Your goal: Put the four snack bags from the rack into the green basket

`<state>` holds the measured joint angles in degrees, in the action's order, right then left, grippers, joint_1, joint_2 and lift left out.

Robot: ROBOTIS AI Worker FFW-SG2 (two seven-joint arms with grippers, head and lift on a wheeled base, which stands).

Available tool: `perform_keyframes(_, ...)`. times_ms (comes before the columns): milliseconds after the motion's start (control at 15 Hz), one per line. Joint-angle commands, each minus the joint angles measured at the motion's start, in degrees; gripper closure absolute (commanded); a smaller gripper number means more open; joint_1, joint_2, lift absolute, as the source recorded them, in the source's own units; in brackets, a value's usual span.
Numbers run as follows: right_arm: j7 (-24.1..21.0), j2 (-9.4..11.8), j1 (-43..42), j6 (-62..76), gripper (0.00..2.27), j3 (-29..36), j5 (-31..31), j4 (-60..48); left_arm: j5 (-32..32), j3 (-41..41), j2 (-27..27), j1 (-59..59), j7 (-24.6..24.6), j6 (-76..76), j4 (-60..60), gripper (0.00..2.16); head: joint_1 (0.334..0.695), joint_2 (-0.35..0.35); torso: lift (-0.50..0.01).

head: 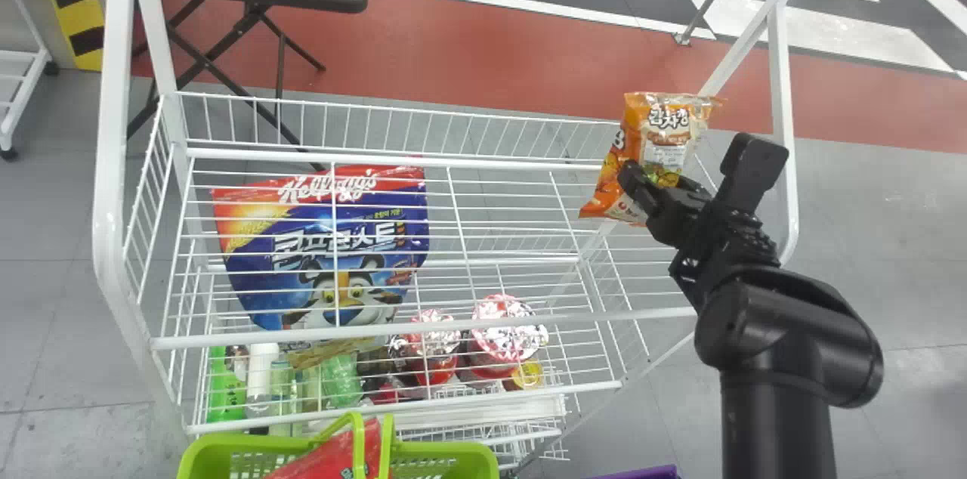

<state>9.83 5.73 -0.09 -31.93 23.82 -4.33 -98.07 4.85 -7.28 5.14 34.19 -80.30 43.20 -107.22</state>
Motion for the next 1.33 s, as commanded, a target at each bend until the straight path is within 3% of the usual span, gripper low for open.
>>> perform_keyframes(0, 0.02, -0.28, 2.55, -0.2, 2.19, -0.35, -1.65, -4.06, -0.02, -0.02, -0.04, 0.0, -0.03, 0.0, -0.01, 2.03, 0.695, -0.35, -0.007)
perform_keyframes(533, 0.54, -0.72, 14.06, -3.54, 2.22, -2.37, -9.39, -23.92, -0.02, -0.02, -0.04, 0.09, 0.06, -0.17, -0.01, 2.03, 0.695, -0.35, -0.007)
perform_keyframes(733, 1.95, -1.07, 18.55, -21.29, 2.22, -2.99, -10.97, -37.37, 0.24, 0.34, -0.04, 0.09, 0.06, 0.0, -0.18, 2.03, 0.695, -0.35, -0.007)
perform_keyframes(867, 5.2, -1.6, 20.57, -38.52, 2.22, -2.37, -11.76, -45.72, 0.24, 0.42, -0.13, 0.09, 0.06, 0.0, -0.18, 2.03, 0.695, -0.35, -0.007)
perform_keyframes(1000, 7.49, -3.45, 24.87, -45.2, 2.21, -2.11, -11.93, -51.61, 0.24, 0.51, -0.21, 0.09, 0.24, 0.0, -0.09, 2.03, 0.695, -0.35, -0.007)
perform_keyframes(1133, 10.39, -4.59, 26.46, -58.15, 2.22, 0.18, -16.42, -54.95, 0.24, 0.69, -0.3, 0.0, 0.32, 0.0, -0.09, 2.03, 0.695, -0.35, -0.007)
perform_keyframes(1267, 13.64, -5.38, 28.74, -58.15, 2.22, 1.41, -18.35, -56.62, 0.16, 0.6, -0.39, -0.09, 0.41, 0.18, -0.09, 2.03, 0.695, -0.35, -0.007)
